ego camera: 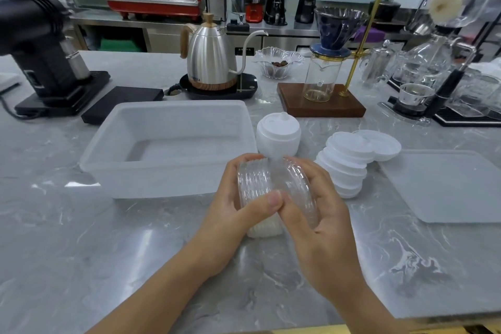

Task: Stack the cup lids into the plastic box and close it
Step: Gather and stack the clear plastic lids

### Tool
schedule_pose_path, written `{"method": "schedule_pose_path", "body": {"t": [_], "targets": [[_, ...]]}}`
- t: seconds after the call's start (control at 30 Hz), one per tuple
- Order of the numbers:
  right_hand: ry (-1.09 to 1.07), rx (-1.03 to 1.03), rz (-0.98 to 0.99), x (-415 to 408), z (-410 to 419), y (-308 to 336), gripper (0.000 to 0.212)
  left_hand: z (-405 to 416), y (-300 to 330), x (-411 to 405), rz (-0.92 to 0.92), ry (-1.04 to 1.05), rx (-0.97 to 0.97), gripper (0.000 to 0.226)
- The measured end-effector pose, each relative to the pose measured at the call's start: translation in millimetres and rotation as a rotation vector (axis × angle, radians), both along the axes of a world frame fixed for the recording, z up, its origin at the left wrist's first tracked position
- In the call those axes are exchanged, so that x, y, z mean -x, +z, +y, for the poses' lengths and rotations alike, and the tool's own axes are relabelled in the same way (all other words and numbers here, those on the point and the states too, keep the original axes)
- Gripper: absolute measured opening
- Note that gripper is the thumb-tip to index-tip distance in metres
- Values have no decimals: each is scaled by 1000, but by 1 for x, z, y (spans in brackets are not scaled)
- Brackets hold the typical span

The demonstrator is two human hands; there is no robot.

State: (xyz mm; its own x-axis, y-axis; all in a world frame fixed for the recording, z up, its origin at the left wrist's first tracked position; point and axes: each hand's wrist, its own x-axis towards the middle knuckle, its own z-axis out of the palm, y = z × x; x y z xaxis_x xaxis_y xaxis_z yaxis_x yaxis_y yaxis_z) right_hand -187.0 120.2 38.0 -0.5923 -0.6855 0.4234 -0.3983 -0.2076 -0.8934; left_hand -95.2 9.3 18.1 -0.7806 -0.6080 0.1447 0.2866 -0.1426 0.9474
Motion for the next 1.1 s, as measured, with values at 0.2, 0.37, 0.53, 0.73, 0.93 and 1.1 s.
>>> {"method": "schedule_pose_path", "body": {"t": [0.2,0.37,0.53,0.73,0.93,1.1], "targets": [[86,-30,-9,1,3,-3,62,1,1,-1,-29,-15,22,62],[205,-136,42,-2,6,-2,86,0,0,-2,-47,-33,11,88],[298,-196,39,1,10,0,97,-3,-3,-2,-51,-86,-12,88],[344,-158,-174,8,-2,8,83,-2,-4,-2,-69,-61,-26,69],[265,-144,-55,6,6,-3,58,2,0,-3,-89,-36,-47,83],[289,-142,-32,4,0,0,84,4,5,-3,-89,-43,-46,100]]}}
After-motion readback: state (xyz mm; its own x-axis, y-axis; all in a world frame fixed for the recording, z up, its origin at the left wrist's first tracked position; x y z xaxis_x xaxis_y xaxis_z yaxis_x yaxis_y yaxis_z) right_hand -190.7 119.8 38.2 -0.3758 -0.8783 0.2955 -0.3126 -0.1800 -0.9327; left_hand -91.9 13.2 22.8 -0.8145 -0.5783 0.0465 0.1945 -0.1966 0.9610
